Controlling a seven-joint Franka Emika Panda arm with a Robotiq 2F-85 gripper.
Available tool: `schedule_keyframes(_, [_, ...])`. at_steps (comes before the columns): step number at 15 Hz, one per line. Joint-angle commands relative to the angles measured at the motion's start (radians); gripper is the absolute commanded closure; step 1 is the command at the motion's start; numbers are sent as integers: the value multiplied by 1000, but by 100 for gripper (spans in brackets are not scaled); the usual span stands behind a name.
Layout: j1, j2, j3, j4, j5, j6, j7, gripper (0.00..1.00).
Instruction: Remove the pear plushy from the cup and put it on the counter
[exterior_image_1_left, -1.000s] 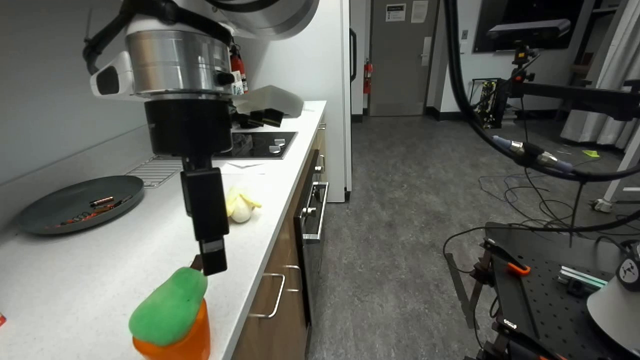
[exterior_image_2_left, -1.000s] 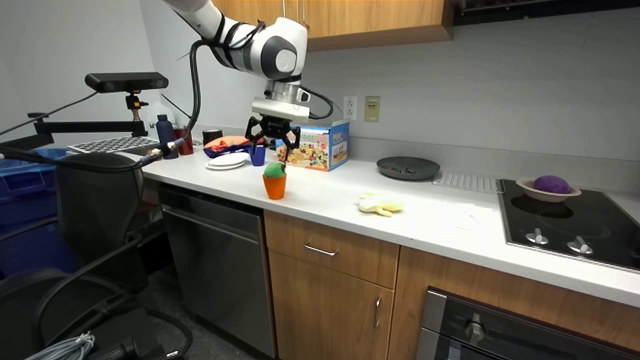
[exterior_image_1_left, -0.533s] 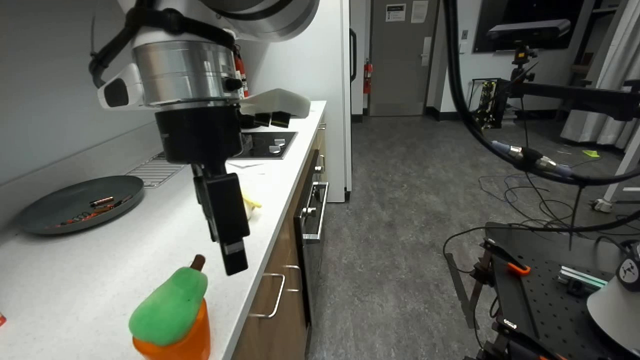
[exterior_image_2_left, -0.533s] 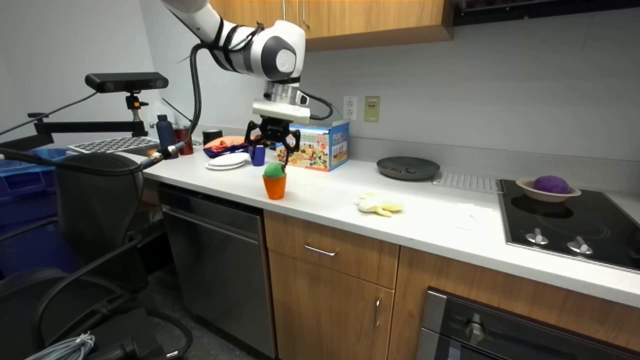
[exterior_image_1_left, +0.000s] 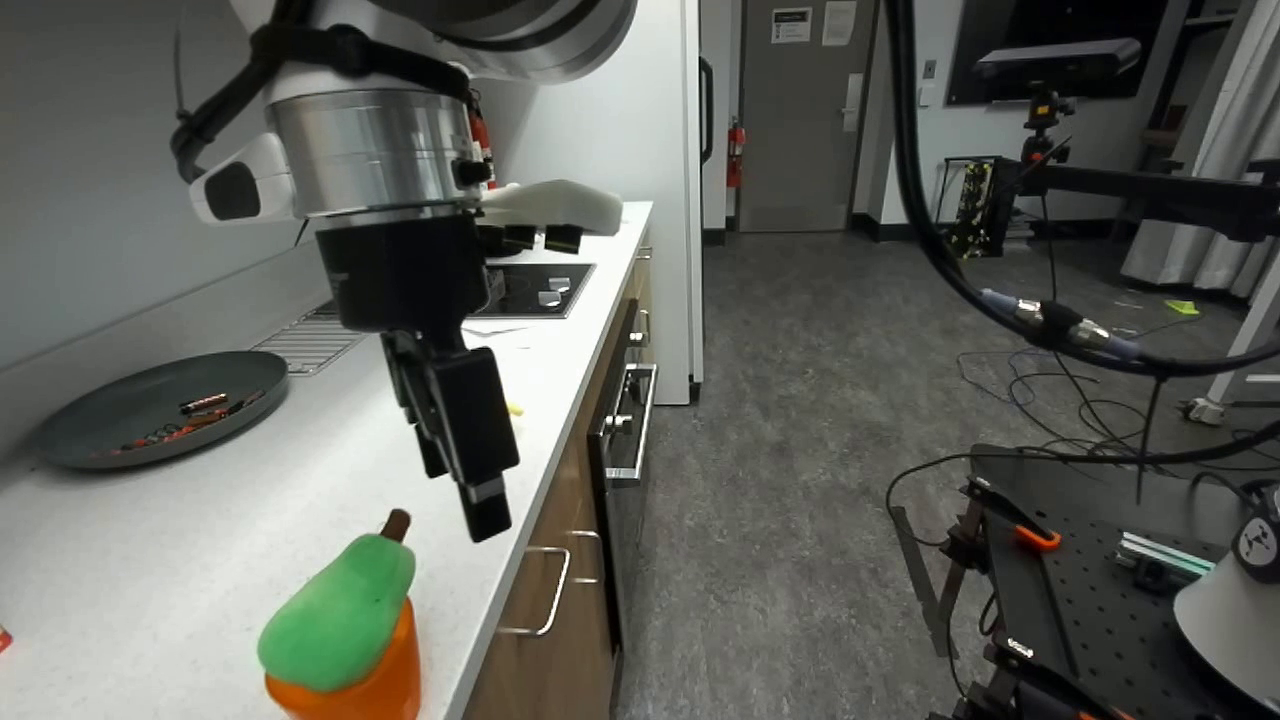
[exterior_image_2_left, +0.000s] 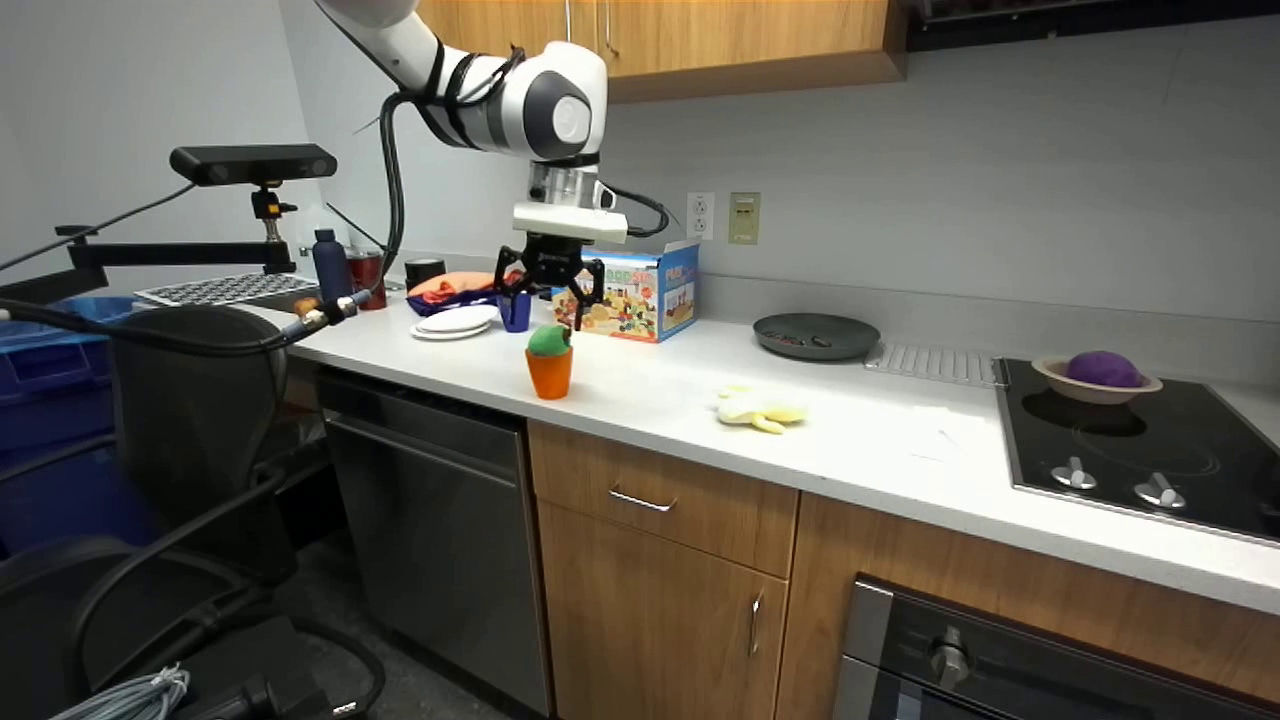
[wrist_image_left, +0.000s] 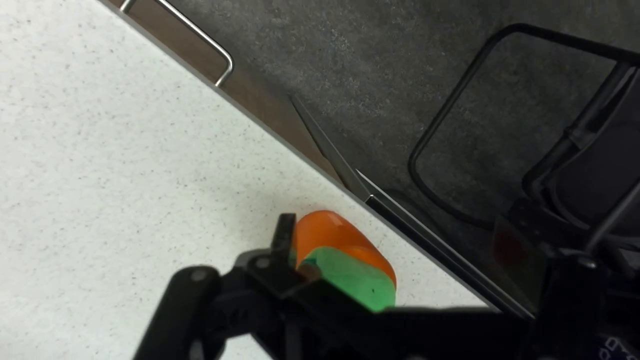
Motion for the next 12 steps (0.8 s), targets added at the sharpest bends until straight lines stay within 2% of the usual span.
schedule_keyframes(1, [3,12,15,28,-7,-18,-10,0])
schedule_keyframes(5, [4,12,22,29,-8,-21,-8,0])
schedule_keyframes(6, [4,12,22,30,-10,-23,-7,25])
schedule_keyframes(7, [4,12,22,30,-12,-23,-6,26])
schedule_keyframes(12, [5,12,22,29,-14,-19,-5,65])
